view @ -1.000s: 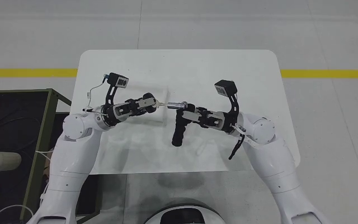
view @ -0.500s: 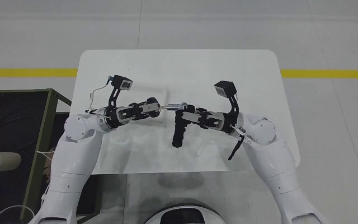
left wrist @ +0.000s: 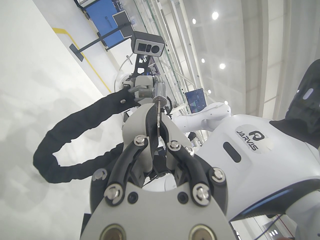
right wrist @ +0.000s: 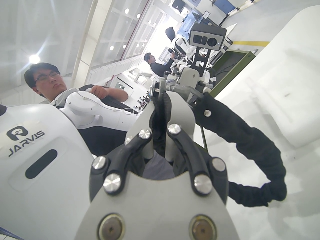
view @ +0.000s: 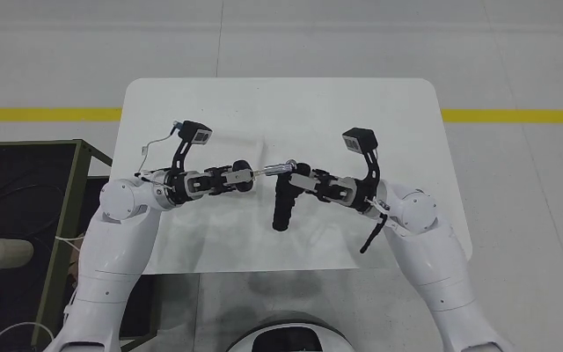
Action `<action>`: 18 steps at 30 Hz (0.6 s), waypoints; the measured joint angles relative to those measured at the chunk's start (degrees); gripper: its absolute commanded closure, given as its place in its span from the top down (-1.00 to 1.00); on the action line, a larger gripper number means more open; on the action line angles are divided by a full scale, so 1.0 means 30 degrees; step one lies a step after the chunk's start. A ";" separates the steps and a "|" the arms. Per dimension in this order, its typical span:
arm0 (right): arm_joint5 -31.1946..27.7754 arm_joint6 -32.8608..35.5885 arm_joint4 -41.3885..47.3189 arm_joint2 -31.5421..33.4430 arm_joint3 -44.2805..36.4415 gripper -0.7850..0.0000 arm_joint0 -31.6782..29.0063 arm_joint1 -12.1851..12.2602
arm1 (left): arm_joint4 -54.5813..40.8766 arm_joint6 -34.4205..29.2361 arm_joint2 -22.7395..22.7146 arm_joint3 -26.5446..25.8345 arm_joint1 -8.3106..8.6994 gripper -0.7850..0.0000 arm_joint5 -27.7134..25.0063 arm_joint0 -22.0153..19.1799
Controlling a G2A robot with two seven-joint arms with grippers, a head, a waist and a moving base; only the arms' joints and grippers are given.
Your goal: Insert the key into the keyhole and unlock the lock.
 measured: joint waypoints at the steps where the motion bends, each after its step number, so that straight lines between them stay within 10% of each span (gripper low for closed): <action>1: 0.0132 -0.0141 -0.0048 0.0087 -0.0182 -1.00 -0.0095 0.0017 | 0.0677 0.0390 -0.0086 -0.0455 0.0001 -1.00 -0.0709 0.0291; 12: 0.0435 -0.0547 -0.0379 0.0333 -0.0398 -1.00 -0.0089 0.0137 | 1.0215 0.8160 0.0412 -0.2082 0.0319 -1.00 -0.9274 0.0863; 18: 0.0421 -0.0820 -0.0541 0.0309 -0.0447 -1.00 -0.0089 0.0170 | 1.3797 1.0949 -0.0035 -0.2749 0.0310 -1.00 -1.0125 0.0729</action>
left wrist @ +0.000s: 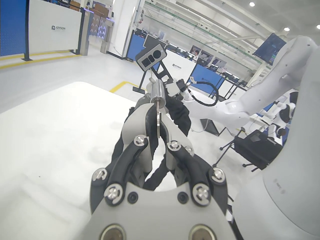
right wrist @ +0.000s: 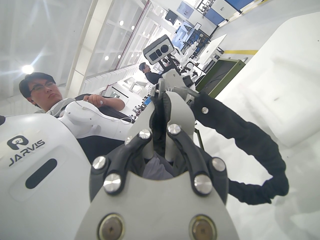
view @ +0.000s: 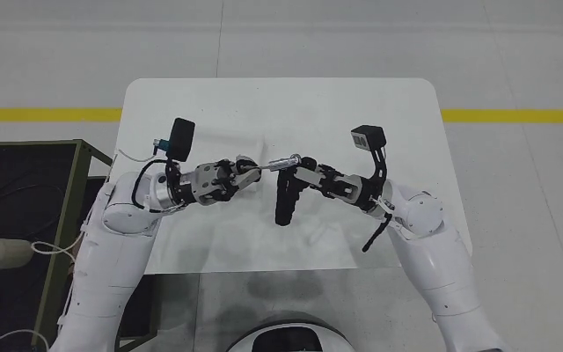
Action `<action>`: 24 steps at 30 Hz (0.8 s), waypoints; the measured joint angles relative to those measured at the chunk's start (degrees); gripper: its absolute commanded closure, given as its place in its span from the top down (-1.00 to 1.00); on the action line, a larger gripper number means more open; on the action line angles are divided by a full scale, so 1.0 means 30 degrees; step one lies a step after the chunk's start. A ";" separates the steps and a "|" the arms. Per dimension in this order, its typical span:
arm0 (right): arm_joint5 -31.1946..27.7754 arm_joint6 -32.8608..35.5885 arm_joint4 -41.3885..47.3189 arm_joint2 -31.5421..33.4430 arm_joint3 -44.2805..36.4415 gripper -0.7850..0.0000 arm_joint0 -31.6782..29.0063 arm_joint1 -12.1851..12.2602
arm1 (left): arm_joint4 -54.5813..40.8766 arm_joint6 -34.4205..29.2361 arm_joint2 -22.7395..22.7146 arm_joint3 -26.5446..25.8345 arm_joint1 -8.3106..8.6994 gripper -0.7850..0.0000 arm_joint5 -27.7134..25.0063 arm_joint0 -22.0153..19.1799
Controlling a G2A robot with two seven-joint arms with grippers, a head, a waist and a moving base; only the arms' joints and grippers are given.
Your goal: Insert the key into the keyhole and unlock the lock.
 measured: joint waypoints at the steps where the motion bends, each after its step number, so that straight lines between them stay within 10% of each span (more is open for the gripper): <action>1: 0.0007 -0.0037 -0.0020 -0.0008 0.0000 -1.00 0.0006 0.0004 | 0.0597 0.0447 -0.0028 -0.0129 -0.0012 -1.00 0.0005 0.0031; 11: 0.0071 -0.0643 -0.0560 -0.0120 0.0078 -1.00 0.0103 0.0027 | 0.9418 0.6788 0.0524 -0.0984 0.0208 -1.00 0.0004 0.0020; 24: 0.0158 -0.1437 -0.1308 0.0024 -0.0181 -1.00 -0.0091 0.0106 | 2.4576 2.2350 0.1587 0.0669 0.1227 -1.00 0.0006 -0.0415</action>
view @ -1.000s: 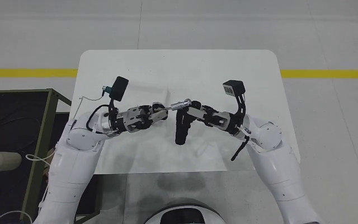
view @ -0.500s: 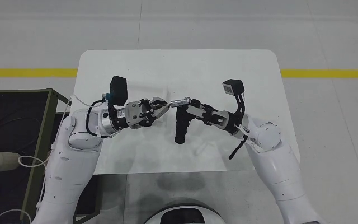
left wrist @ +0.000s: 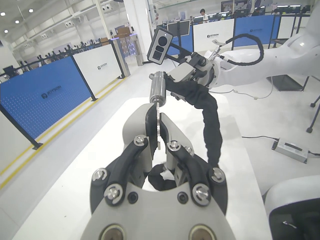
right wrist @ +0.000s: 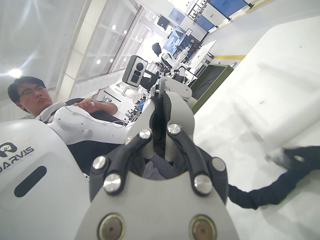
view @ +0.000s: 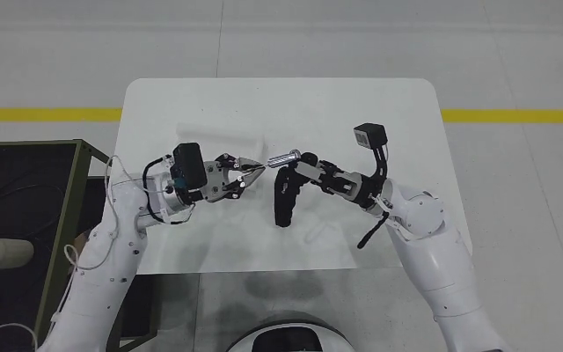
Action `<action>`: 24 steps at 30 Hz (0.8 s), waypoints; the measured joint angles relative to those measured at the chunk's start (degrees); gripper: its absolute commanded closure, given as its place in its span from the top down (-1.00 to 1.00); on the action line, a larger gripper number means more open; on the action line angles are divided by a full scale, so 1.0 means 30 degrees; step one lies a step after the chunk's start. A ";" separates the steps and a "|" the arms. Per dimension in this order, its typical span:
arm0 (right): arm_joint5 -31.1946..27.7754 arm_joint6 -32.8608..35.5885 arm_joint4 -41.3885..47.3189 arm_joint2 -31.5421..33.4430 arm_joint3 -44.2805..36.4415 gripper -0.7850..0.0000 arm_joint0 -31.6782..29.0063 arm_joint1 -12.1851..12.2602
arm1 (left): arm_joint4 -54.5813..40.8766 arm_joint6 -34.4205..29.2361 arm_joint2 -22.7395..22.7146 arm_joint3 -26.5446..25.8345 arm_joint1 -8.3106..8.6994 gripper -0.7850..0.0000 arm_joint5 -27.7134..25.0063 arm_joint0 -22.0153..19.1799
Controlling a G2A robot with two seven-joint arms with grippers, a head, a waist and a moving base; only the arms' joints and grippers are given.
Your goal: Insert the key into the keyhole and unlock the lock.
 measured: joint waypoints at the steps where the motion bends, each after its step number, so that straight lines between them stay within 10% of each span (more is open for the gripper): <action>1: 0.0001 -0.0026 -0.0024 0.0010 -0.0009 -1.00 -0.0006 0.0006 | 0.0616 0.0840 0.0055 0.0315 0.0017 0.73 0.0015 -0.0043; 2: 0.0010 -0.0065 -0.0082 0.0035 -0.0016 -1.00 -0.0007 0.0013 | 0.1032 0.1592 0.0121 0.0614 0.0019 1.00 0.0017 -0.0108; 11: 0.1032 -0.3066 -0.4579 0.2056 0.0242 -1.00 -0.0073 0.0279 | -0.2300 0.4314 0.0729 0.2944 0.0081 1.00 -0.0003 -0.0333; 19: 0.4429 -0.4314 -0.6948 0.2644 0.1208 -1.00 -0.0212 0.0413 | -1.7821 -0.1014 0.3174 0.4622 0.1030 1.00 -0.0002 -0.0372; 21: 0.5287 -0.4014 -0.6996 0.2456 0.1569 1.00 -0.0034 0.0418 | -2.0918 -0.2140 0.3152 0.4659 0.1064 1.00 -0.0002 -0.0411; 24: 0.6197 -0.3596 -0.7024 0.2125 0.1981 1.00 0.0294 0.0413 | -2.1864 -0.1302 0.3133 0.4643 0.1047 1.00 -0.0002 -0.0400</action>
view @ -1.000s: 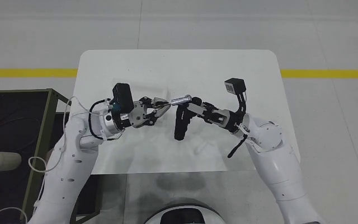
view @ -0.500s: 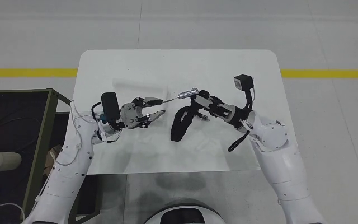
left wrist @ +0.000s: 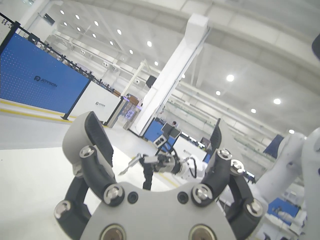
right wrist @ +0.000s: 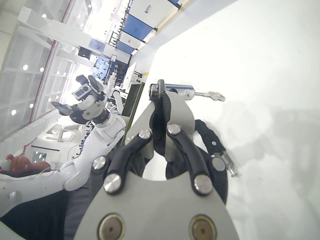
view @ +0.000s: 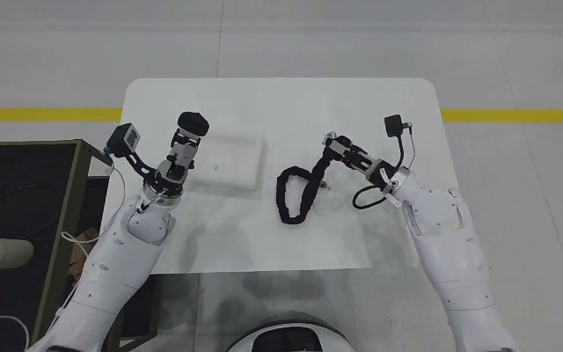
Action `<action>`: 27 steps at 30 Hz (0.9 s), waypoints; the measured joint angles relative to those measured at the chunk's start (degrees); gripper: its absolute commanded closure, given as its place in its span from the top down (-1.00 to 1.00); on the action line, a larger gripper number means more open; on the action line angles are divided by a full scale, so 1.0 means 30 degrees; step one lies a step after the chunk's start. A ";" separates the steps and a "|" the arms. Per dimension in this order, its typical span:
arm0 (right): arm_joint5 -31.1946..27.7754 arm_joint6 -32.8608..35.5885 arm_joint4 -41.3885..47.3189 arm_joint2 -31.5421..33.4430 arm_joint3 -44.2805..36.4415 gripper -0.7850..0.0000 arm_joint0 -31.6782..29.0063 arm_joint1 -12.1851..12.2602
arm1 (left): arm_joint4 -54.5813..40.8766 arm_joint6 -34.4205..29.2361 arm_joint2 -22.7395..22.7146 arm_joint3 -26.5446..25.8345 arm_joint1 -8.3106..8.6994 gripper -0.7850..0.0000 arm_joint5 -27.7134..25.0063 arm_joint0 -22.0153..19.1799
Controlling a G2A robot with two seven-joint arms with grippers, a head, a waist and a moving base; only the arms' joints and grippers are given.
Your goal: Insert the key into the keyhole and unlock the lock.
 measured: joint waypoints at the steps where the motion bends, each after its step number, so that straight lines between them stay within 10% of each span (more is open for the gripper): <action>1: 0.0097 -0.0114 -0.0350 -0.0053 0.0058 1.00 0.0102 0.0010 | 0.0506 0.0097 0.0000 -0.0001 0.0000 1.00 0.0000 0.0001; 27: -0.0476 -0.4516 -0.5641 -0.0124 -0.3244 1.00 -0.1911 0.0149 | 0.3006 0.0075 0.0002 0.0000 0.0000 1.00 0.0000 0.0000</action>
